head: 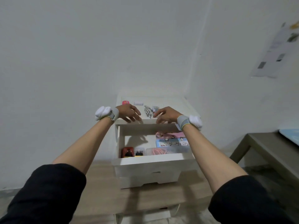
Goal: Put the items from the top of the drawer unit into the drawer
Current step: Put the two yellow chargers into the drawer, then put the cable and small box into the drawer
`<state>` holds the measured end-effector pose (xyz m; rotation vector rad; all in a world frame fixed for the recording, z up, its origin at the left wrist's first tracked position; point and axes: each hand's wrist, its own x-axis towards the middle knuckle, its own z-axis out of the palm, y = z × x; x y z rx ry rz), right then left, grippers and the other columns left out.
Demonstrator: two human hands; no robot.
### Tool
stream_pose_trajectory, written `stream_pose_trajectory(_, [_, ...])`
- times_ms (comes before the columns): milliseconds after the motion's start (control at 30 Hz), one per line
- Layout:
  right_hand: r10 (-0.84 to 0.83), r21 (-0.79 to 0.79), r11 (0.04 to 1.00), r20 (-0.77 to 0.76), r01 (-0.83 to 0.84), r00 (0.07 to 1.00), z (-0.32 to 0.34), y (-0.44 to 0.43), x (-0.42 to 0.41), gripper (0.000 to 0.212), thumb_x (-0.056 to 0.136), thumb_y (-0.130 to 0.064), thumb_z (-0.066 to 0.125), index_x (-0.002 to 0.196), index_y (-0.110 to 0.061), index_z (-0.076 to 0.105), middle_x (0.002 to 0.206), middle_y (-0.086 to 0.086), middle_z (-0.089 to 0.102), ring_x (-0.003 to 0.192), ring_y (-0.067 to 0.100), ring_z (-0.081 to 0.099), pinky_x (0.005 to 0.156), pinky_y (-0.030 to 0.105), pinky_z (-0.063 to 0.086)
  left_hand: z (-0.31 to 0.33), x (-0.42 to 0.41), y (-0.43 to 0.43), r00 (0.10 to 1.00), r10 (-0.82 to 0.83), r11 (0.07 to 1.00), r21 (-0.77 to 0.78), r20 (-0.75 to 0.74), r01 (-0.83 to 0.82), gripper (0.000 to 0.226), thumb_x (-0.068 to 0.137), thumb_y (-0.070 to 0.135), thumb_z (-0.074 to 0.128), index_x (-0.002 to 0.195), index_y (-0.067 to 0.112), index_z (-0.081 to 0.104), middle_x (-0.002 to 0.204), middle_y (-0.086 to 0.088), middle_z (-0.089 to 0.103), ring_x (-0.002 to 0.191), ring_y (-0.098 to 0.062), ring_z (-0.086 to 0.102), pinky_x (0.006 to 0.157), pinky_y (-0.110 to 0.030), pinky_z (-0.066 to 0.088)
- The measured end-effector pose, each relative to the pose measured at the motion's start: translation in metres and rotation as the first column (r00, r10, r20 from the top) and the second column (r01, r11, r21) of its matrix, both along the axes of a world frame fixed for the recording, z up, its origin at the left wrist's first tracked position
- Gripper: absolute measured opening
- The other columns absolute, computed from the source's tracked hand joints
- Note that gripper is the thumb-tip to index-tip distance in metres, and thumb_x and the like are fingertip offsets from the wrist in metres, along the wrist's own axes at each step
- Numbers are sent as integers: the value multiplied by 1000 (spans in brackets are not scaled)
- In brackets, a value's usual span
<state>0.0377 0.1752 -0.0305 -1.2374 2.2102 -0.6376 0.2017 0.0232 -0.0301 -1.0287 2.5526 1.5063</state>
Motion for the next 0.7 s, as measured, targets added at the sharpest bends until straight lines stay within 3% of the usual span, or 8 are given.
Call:
stream_pose_trajectory(100, [-66,-81,994,59,71,996,6,-5,-9,29,80,-8,70,109,-14,70,88,8,64,68,15,57,56,21,35,6,-6,-7,994,48,999,-20,-99,-50,26,80,12,74,103,14,63,83,-2,67,70,-13,59,60,-23,51])
stream_pose_trajectory(300, [-110,-220,967,80,125,991,8,-26,-28,33,75,-11,76,107,-16,70,77,3,62,64,10,51,52,17,34,3,-26,-21,969,134,988,-52,-207,-148,27,78,14,75,102,15,62,98,-9,66,71,-12,60,59,-23,49])
stream_pose_trajectory(367, [-81,-198,976,66,92,995,8,-33,-37,43,74,-12,78,115,-17,67,90,6,62,69,11,53,58,18,37,2,-34,-24,971,137,987,-52,-197,-150,32,77,15,75,106,15,61,99,-8,65,78,-15,59,61,-23,49])
stream_pose_trajectory(500, [36,-8,999,-7,-36,999,2,-49,-61,75,73,-19,81,139,-22,47,131,9,52,110,23,55,93,29,42,0,-57,-27,992,97,991,-81,-87,-104,54,76,21,79,124,16,56,109,-7,61,96,-20,57,75,-29,54])
stream_pose_trajectory(567, [80,75,994,-53,-76,995,-2,-56,-70,86,73,-23,82,147,-23,37,146,9,43,129,26,48,103,33,38,-2,-68,-27,995,93,991,-94,-17,-95,57,77,27,77,128,18,55,113,-8,61,97,-22,59,81,-33,56])
stream_pose_trajectory(700, [167,197,970,-110,-143,980,-5,-70,-88,102,71,-33,82,153,-23,22,157,3,30,142,22,34,114,35,28,-6,-91,-30,986,168,981,-97,13,-166,54,82,34,72,128,11,56,105,-12,61,88,-27,63,72,-33,56])
